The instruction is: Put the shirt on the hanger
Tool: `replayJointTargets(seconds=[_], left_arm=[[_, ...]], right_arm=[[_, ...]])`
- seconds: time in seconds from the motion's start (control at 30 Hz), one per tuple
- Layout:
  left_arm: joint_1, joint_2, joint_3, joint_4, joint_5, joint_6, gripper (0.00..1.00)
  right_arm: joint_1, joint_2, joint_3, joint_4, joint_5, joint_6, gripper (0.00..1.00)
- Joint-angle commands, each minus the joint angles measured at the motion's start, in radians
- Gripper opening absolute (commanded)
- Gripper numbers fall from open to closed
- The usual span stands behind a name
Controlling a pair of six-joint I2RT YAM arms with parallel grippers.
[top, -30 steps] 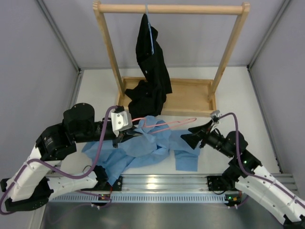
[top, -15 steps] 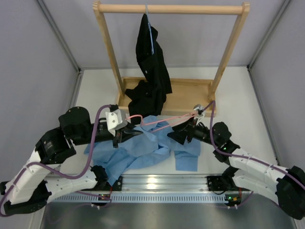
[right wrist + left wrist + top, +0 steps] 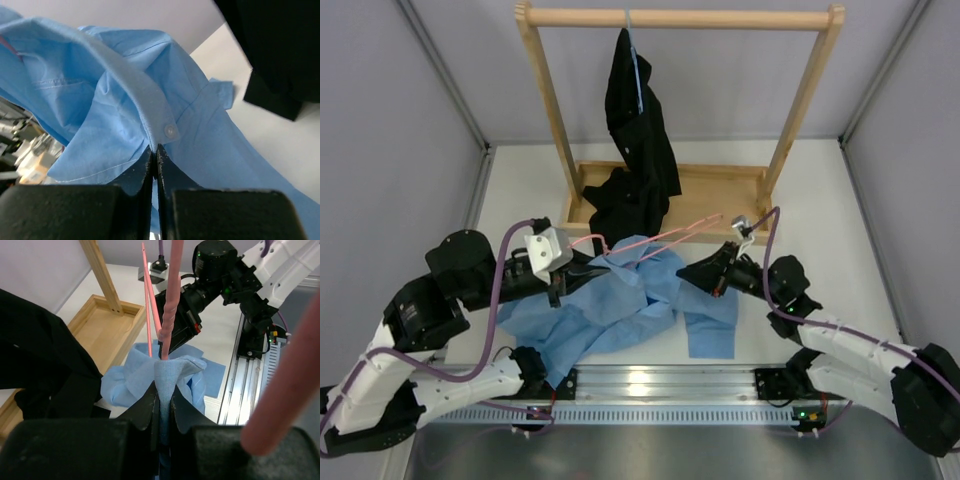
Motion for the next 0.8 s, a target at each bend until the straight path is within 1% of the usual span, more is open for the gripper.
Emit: replayJointTargets(seconds=[0.0, 0.03, 0.07, 0.13, 0.17, 0.23, 0.27, 0.33, 0.47, 0.53, 0.7, 0.77], left_arm=[[0.001, -0.034, 0.004, 0.061, -0.053, 0.030, 0.00], [0.003, -0.034, 0.003, 0.038, -0.050, 0.038, 0.00], [0.003, -0.034, 0.000, 0.028, -0.053, 0.045, 0.00], [0.003, -0.026, -0.025, 0.022, -0.071, 0.047, 0.00], [0.001, -0.025, -0.037, 0.022, -0.076, 0.049, 0.00], [0.003, -0.015, -0.060, 0.022, -0.076, 0.053, 0.00], [0.003, -0.012, -0.077, 0.022, -0.065, 0.058, 0.00], [0.003, -0.003, -0.094, 0.022, -0.047, 0.067, 0.00], [0.003, 0.009, -0.114, 0.022, -0.074, 0.079, 0.00], [0.001, 0.008, -0.135, 0.021, -0.143, 0.082, 0.00], [0.001, 0.003, -0.186, 0.019, -0.233, 0.073, 0.00], [0.003, 0.020, -0.190, 0.010, -0.304, 0.055, 0.00]], right_arm=[[-0.078, -0.135, 0.029, -0.127, 0.039, -0.047, 0.00], [-0.097, -0.163, 0.051, -0.299, 0.056, -0.064, 0.00], [-0.117, -0.214, 0.109, -0.395, 0.077, -0.103, 0.00], [-0.166, -0.251, 0.172, -0.567, 0.143, -0.148, 0.00], [-0.193, -0.268, 0.234, -0.697, 0.171, -0.188, 0.00], [-0.218, -0.269, 0.293, -0.799, 0.182, -0.223, 0.00], [-0.233, -0.253, 0.352, -0.889, 0.185, -0.251, 0.00], [-0.285, -0.210, 0.432, -0.975, 0.157, -0.278, 0.00], [-0.333, -0.156, 0.549, -1.065, 0.156, -0.309, 0.00], [-0.348, -0.142, 0.591, -1.120, 0.171, -0.323, 0.00], [-0.365, -0.079, 0.726, -1.207, 0.235, -0.371, 0.00], [-0.364, -0.055, 0.776, -1.238, 0.225, -0.384, 0.00]])
